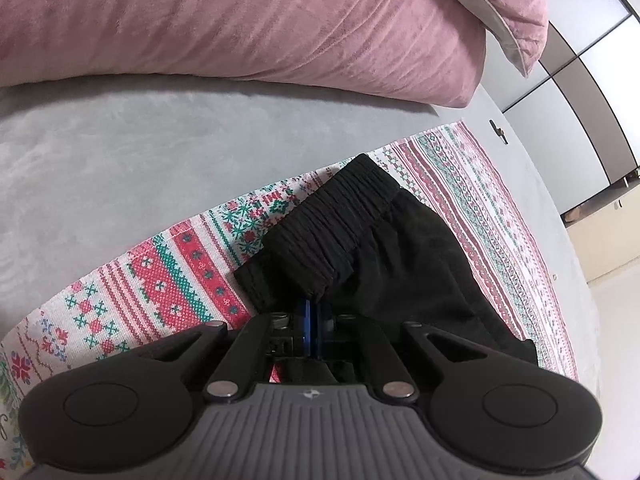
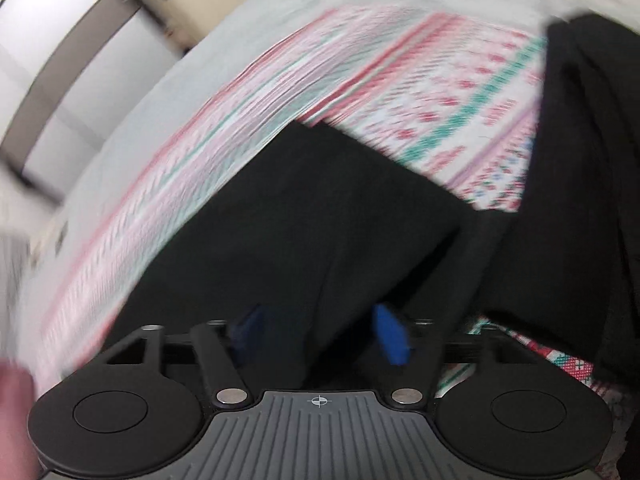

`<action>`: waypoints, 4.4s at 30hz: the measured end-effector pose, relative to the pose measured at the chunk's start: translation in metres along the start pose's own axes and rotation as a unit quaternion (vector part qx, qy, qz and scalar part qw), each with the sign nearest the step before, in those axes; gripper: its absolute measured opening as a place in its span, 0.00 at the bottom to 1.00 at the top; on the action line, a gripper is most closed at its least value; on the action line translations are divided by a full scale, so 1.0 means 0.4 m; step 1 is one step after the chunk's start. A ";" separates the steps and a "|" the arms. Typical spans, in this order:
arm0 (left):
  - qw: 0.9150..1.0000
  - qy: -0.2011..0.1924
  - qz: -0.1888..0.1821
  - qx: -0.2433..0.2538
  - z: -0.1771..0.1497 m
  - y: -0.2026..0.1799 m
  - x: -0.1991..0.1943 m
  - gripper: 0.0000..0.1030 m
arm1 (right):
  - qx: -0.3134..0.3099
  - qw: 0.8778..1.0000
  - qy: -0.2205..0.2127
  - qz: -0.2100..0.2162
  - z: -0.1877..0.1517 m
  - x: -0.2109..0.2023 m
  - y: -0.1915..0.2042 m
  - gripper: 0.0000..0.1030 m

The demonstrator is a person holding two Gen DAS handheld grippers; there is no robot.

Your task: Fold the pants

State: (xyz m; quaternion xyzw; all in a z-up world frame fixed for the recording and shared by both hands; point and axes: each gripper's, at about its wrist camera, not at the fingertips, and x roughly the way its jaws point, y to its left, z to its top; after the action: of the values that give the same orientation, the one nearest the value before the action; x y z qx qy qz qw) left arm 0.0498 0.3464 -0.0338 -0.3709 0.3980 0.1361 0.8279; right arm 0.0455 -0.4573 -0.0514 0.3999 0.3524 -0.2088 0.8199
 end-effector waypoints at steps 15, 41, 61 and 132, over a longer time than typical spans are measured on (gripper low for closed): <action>0.999 -0.001 0.005 0.036 -0.030 -0.016 -0.014 0.31 | -0.101 0.980 -0.130 -0.110 -0.051 -0.123 0.047 0.00; 0.999 -0.015 0.039 0.029 -0.041 -0.019 -0.003 0.31 | -0.170 0.968 -0.068 -0.173 -0.072 -0.080 0.052 0.00; 0.996 -0.076 0.035 0.033 -0.005 -0.011 -0.113 0.64 | -0.177 0.953 -0.107 -0.223 -0.083 -0.137 0.062 0.22; 0.965 0.016 0.068 0.252 -0.143 -0.281 0.131 0.62 | -0.670 0.723 0.109 0.129 -0.648 0.416 1.248 0.00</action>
State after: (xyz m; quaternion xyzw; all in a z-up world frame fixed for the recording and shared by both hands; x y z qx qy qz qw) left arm 0.1102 0.2242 -0.0400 -0.1246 0.4570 0.0811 0.8769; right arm 0.3611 0.0368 -0.0333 -0.1923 0.4322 0.2345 0.8492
